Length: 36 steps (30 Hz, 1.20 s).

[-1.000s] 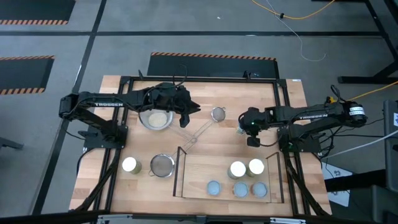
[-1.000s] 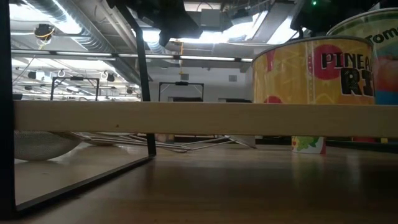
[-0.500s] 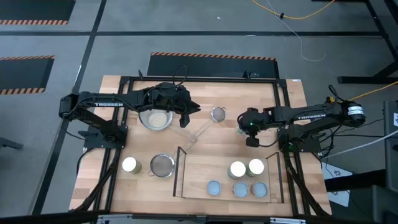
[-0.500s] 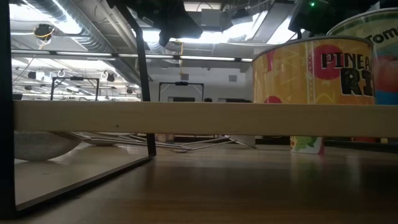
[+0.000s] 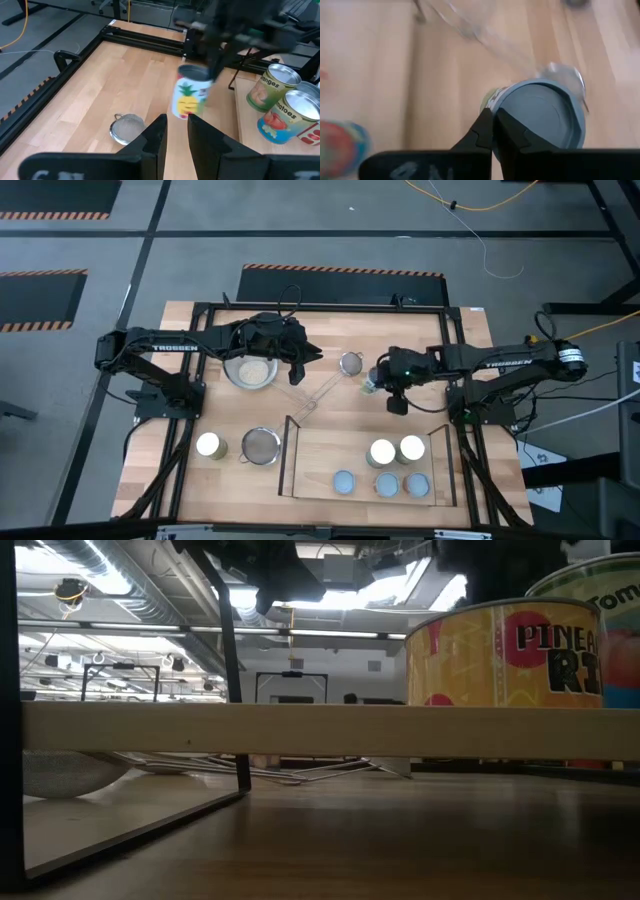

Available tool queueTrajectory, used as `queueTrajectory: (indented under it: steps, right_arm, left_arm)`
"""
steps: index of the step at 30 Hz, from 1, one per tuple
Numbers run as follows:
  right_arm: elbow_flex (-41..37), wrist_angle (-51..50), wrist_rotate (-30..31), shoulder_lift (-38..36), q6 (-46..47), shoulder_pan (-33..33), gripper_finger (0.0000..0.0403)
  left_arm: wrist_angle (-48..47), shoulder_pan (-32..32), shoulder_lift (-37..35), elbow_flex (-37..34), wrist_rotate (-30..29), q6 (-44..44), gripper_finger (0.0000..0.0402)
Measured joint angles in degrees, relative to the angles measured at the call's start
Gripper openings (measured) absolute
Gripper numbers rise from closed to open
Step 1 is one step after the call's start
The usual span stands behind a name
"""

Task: Pick and place cans onto a shelf
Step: Put the canned mixed fruits on the shelf

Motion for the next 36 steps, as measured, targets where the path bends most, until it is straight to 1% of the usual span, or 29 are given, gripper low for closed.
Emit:
queueTrajectory:
  steps: [3, 8, 15, 18, 26, 30, 36]
  right_arm:
    - [3.62, 1.06, -0.62, 0.00, 0.19, 2.77, 0.0008]
    - [7.69, 3.67, -0.64, 1.39, 3.35, 8.19, 0.0009]
    - [10.14, 6.77, -0.67, 9.72, 7.21, 15.41, 0.0009]
    - [10.79, 6.50, -0.67, 13.59, 8.22, 17.57, 0.0009]
    - [12.69, 6.75, -0.74, 20.43, 9.68, 20.82, 0.0009]
    - [13.16, 7.21, -0.80, 22.14, 11.68, 21.74, 0.0009]
    - [13.19, 7.66, -1.96, 22.77, 11.98, 23.20, 0.0010]
  left_arm:
    - [0.00, 0.01, 0.00, 0.00, 0.00, 0.00, 0.0069]
    - [0.00, 0.01, 0.00, 0.00, 0.00, 0.00, 0.0069]
    - [0.00, 0.01, 0.00, -0.02, 0.00, 0.00, 0.0069]
    - [0.00, 0.01, 0.00, -0.02, 0.00, -0.01, 0.0069]
    - [-0.04, 0.01, 0.00, -0.04, 0.00, 0.00, 0.0069]
    - [-0.07, 0.01, 0.00, -0.04, 0.00, 0.00, 0.0069]
    - [-0.09, 0.01, -0.01, -0.04, 0.00, 0.00, 0.0069]
